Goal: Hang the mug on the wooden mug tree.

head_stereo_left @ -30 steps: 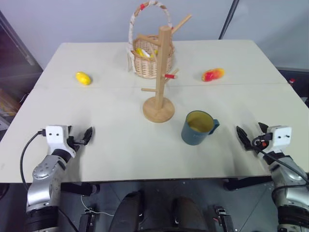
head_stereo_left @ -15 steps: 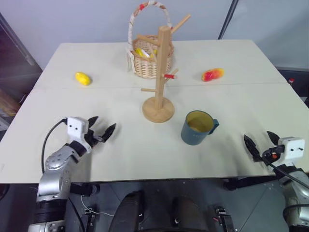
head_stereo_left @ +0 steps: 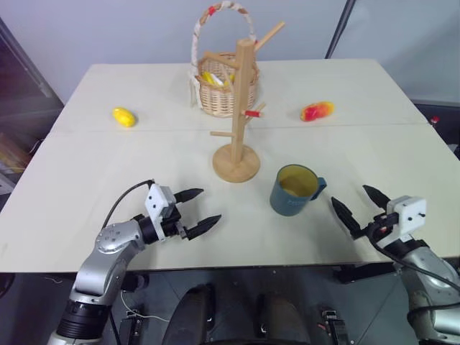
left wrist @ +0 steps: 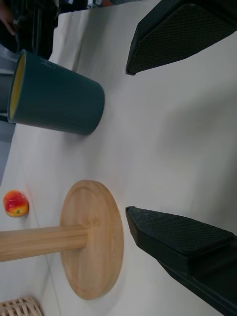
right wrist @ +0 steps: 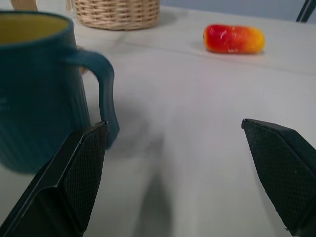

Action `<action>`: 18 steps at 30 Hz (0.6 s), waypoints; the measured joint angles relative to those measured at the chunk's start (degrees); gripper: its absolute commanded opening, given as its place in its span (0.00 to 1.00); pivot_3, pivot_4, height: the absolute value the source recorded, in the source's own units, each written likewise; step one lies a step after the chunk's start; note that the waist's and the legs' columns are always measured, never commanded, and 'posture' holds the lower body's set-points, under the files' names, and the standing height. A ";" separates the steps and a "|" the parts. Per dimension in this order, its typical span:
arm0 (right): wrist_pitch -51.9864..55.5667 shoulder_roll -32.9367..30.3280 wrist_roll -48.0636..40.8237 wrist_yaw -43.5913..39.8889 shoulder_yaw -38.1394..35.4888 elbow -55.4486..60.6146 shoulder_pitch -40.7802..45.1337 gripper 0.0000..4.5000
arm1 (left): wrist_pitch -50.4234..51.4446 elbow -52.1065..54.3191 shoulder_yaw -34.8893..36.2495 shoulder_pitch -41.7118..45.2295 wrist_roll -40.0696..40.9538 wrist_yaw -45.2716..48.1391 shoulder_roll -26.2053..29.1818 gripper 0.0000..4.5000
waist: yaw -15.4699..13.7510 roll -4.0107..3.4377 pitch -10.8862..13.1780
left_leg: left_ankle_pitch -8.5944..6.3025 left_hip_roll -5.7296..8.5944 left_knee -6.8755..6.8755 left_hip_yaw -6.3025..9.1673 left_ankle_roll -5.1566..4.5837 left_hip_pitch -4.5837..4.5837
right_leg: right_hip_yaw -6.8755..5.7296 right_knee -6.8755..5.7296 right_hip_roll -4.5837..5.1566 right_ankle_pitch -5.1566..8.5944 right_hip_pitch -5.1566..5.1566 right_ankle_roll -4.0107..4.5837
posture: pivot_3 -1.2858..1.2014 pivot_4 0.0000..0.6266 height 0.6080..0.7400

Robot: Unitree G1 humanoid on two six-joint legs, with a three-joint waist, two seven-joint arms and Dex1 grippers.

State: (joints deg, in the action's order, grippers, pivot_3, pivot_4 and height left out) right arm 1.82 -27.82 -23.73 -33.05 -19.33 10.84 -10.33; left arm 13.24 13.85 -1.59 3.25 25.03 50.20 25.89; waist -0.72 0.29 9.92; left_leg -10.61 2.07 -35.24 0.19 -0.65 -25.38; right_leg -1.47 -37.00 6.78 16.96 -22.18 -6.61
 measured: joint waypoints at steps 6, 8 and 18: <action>0.48 0.44 1.06 0.82 1.82 0.00 2.82 1.00 | 0.02 0.27 -1.19 0.51 0.00 -0.03 -0.61 1.00 | 0.08 0.00 0.00 | 0.00 0.00 0.00 0.00 0.00 0.01 | -0.01 -0.01 -0.02 0.00 0.00 -0.01 | 0.52 0.24 1.00; 0.66 0.82 1.24 1.18 2.78 0.01 3.82 1.00 | 0.00 0.35 -1.71 0.53 0.00 -0.03 -0.88 1.00 | 0.07 0.00 0.00 | 0.00 0.00 0.00 0.00 0.00 0.01 | -0.01 -0.02 -0.03 -0.01 -0.01 -0.01 | 0.52 0.24 1.00; 2.14 1.91 2.90 2.76 5.47 0.21 5.92 1.00 | -0.47 0.35 -1.82 0.44 -0.02 0.03 -0.89 1.00 | 0.12 0.00 0.00 | 0.01 0.00 0.00 0.00 -0.01 0.01 | -0.02 -0.03 -0.04 -0.01 -0.01 -0.02 | 0.52 0.24 1.00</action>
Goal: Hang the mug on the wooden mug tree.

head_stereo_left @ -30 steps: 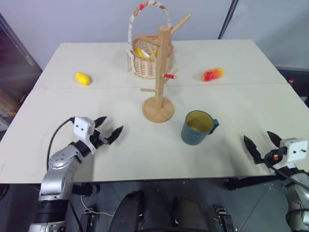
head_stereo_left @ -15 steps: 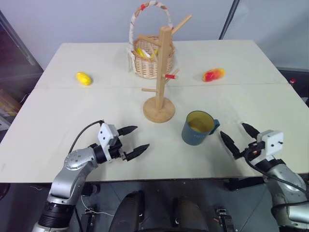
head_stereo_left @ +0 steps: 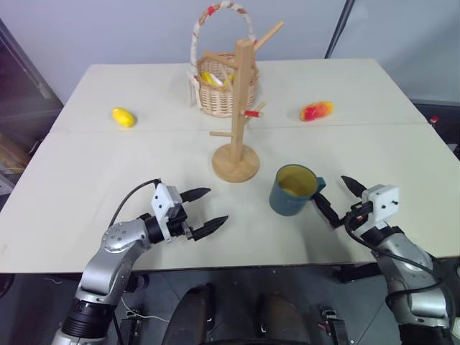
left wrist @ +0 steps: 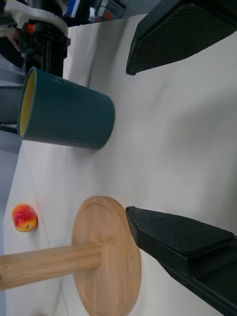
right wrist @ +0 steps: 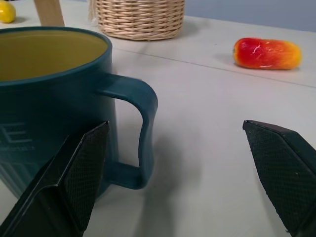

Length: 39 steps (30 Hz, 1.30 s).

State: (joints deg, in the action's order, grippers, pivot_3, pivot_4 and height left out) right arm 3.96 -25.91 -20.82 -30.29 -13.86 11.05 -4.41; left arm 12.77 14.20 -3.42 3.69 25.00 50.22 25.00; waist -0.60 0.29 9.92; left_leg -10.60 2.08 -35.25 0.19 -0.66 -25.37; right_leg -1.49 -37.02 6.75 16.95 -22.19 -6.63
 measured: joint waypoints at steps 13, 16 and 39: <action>-1.38 1.84 1.54 -0.88 1.85 -10.38 7.49 1.00 | -0.77 0.04 -0.08 0.11 -0.03 0.41 0.27 1.00 | -0.04 0.00 0.00 | 0.00 0.01 0.00 0.00 0.00 0.00 | -0.02 -0.01 -0.02 -0.01 0.01 -0.02 | 0.52 0.24 1.00; -3.33 1.92 1.60 -2.32 1.89 -13.93 8.67 1.00 | -0.74 0.35 -0.05 0.38 -0.01 0.28 0.34 1.00 | -0.01 0.00 0.00 | 0.00 0.01 -0.01 0.00 -0.01 0.00 | -0.05 -0.04 -0.04 -0.04 0.01 -0.08 | 0.52 0.24 1.00; -12.28 2.38 1.71 -15.71 3.38 -33.94 19.43 0.24 | 0.76 2.82 0.00 0.67 0.10 -1.87 0.78 1.00 | 0.06 0.00 0.00 | 0.01 0.01 -0.03 0.00 0.00 0.01 | -0.10 -0.08 -0.07 -0.11 0.01 -0.20 | 0.52 0.24 1.00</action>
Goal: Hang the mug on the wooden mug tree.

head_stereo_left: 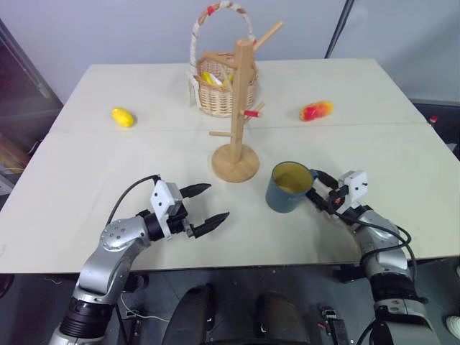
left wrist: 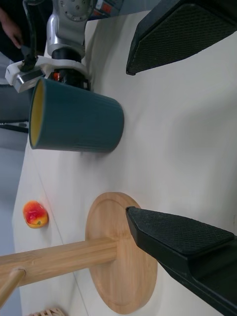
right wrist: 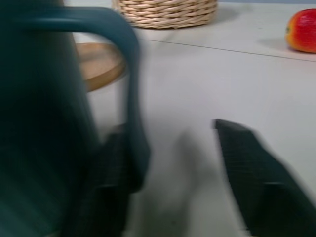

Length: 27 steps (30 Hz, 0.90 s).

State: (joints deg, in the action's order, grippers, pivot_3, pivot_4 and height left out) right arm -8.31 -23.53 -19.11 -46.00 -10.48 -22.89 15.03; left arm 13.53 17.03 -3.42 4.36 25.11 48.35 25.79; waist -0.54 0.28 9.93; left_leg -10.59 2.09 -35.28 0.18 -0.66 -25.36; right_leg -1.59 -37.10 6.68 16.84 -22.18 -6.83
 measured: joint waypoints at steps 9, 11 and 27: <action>3.12 -2.32 1.13 0.29 1.56 11.64 -5.64 0.02 | 0.79 0.19 0.95 1.14 1.03 0.09 1.14 1.00 | -0.10 -0.06 0.03 | 0.00 0.01 0.01 0.00 0.00 -0.03 | 0.03 0.00 0.04 0.00 -0.04 0.00 | 0.52 0.24 1.00; 5.69 -5.33 3.27 1.47 2.33 18.51 -6.63 0.02 | 1.51 0.43 2.01 2.38 2.06 0.09 1.39 1.00 | -0.02 -0.07 0.05 | 0.00 0.00 0.00 0.00 0.00 -0.02 | 0.02 0.00 0.04 0.04 -0.06 0.07 | 0.52 0.24 1.00; 38.39 -13.60 13.61 9.71 17.04 46.11 21.44 0.02 | 7.35 2.66 6.84 9.10 8.14 1.38 6.52 1.00 | -0.27 0.09 0.11 | -0.01 0.03 0.01 0.05 -0.01 -0.08 | 0.00 0.16 0.09 0.09 -0.11 0.17 | 0.52 0.24 1.00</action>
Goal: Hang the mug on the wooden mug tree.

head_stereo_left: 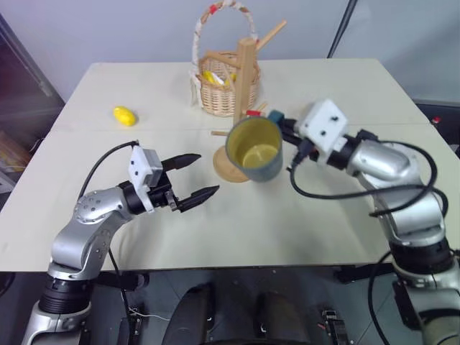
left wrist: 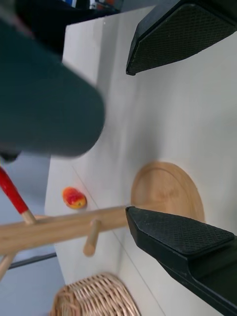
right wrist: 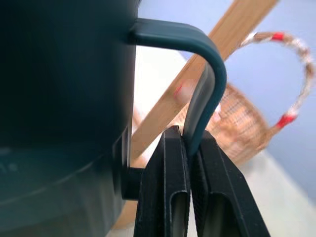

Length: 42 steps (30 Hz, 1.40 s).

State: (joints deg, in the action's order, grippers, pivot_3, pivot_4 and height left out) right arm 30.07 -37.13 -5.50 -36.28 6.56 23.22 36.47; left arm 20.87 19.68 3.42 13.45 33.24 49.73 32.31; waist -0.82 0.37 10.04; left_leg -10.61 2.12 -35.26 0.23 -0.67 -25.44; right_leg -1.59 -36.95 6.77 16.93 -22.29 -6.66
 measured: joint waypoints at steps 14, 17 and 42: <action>2.13 0.02 3.19 -0.34 2.10 -1.67 1.99 0.02 | 1.24 1.91 0.02 0.16 1.29 -1.94 -0.31 1.00 | 0.36 0.04 0.01 | 0.00 0.01 0.00 -0.01 -0.02 -0.06 | -0.07 -0.09 -0.04 -0.09 0.00 -0.17 | 0.52 0.24 1.00; 2.14 0.02 3.41 -0.59 2.14 -2.22 2.78 0.02 | 1.65 2.02 0.27 1.70 2.57 -2.29 -0.34 1.00 | 0.33 0.04 0.01 | 0.00 0.01 -0.01 -0.01 -0.02 -0.06 | -0.07 -0.09 -0.05 -0.09 0.01 -0.17 | 0.52 0.24 1.00; 1.83 7.43 9.13 -0.79 8.73 -16.20 11.13 0.44 | 3.99 3.09 2.62 5.66 6.25 -4.91 -0.33 1.00 | 1.47 0.04 0.02 | 0.03 0.00 -0.02 -0.01 0.01 -0.01 | -0.05 -0.25 -0.30 -0.11 0.00 -0.20 | 0.52 0.24 1.00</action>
State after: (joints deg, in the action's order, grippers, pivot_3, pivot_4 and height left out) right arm 31.90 -29.70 3.63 -37.07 15.28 7.02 47.60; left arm 24.86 22.77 6.04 19.12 39.49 44.82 31.98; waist 0.66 0.41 10.05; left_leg -10.58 2.13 -35.28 0.23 -0.66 -25.45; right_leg -1.65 -37.19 6.47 16.82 -22.29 -6.87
